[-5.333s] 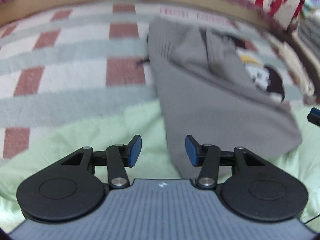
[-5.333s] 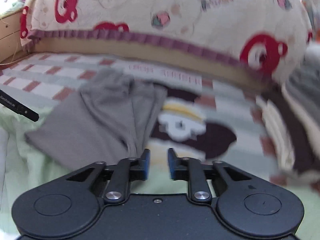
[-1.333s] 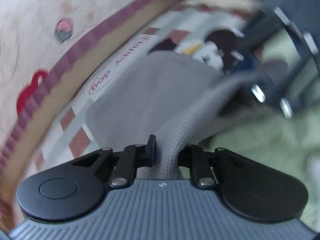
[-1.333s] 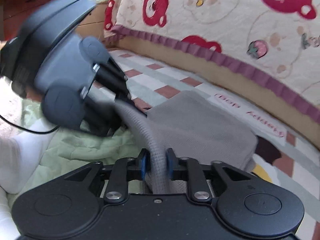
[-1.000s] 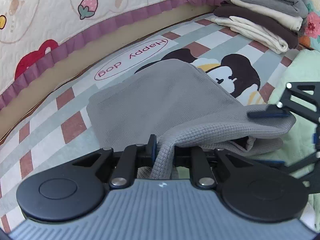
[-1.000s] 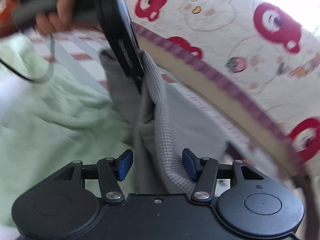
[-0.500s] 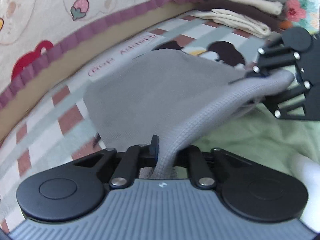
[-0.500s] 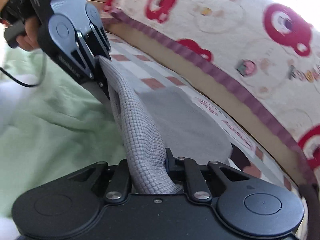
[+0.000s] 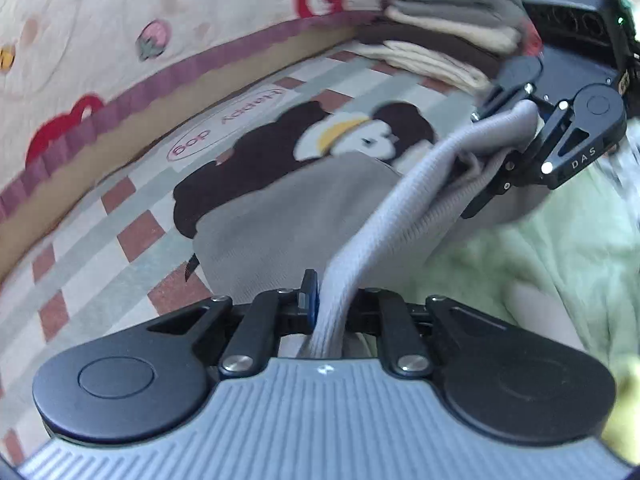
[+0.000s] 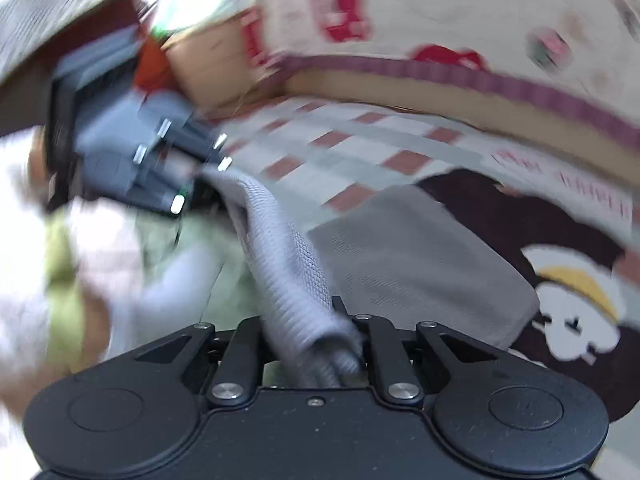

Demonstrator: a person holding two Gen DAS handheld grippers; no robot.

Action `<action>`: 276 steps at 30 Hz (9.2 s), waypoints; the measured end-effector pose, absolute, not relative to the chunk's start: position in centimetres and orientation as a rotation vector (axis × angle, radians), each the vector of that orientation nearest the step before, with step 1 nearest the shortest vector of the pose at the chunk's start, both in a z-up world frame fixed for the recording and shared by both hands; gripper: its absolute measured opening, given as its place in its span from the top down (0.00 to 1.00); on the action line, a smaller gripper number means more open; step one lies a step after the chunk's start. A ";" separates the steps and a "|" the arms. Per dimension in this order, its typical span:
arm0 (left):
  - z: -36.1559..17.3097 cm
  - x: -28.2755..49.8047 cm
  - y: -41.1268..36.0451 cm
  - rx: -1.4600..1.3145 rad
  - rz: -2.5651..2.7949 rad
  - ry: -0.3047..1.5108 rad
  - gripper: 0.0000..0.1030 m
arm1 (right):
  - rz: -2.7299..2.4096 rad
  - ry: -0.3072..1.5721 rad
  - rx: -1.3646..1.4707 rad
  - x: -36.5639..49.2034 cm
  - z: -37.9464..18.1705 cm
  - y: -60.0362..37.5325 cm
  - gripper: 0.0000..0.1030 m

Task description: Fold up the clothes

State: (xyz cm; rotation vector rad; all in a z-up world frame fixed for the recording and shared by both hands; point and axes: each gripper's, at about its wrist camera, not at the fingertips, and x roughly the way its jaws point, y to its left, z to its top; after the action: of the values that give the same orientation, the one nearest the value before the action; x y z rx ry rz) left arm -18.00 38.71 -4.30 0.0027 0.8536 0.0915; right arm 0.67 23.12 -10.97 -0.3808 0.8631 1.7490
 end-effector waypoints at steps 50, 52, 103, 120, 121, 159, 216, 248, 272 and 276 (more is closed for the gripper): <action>-15.1 -10.9 51.0 -0.468 0.380 0.863 0.81 | 1.174 0.614 -0.415 3.6 -15.5 26.6 0.86; -14.9 -11.7 51.0 -0.447 0.430 0.870 0.81 | 1.164 0.646 -0.385 4.0 -15.5 26.5 0.86; -18.9 -19.1 53.8 -1.534 0.286 0.511 0.21 | 1.299 0.753 -0.414 -5.7 -12.5 33.0 0.58; -14.9 -16.5 52.9 -1.105 0.361 0.603 0.85 | 0.766 1.484 0.673 -0.5 -14.8 20.3 0.35; -15.0 -16.6 52.9 -1.111 0.357 0.604 0.85 | 0.735 1.502 0.731 -0.5 -15.7 20.2 0.35; -15.8 -16.1 49.9 -0.823 0.364 0.699 0.85 | 0.959 0.871 -0.052 2.9 -13.3 26.0 0.60; 32.5 9.5 18.6 0.015 -0.015 0.287 0.85 | 1.011 0.161 0.307 15.0 21.1 -5.0 0.72; 14.4 47.3 18.6 -0.306 -0.293 0.706 0.82 | 0.629 0.616 1.056 38.8 5.4 -9.4 0.71; 17.3 44.1 20.2 -0.022 -0.176 0.401 0.67 | 0.771 0.708 1.095 38.7 6.9 -6.3 0.66; 14.2 45.1 16.4 0.188 -0.198 0.586 0.67 | 0.811 0.703 1.051 38.4 6.7 -5.5 0.66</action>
State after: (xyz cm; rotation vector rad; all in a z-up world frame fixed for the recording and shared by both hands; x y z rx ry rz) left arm 45.09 16.39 14.24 0.1884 0.5865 -0.1979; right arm 38.37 -5.49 6.65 1.0514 0.7034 0.8112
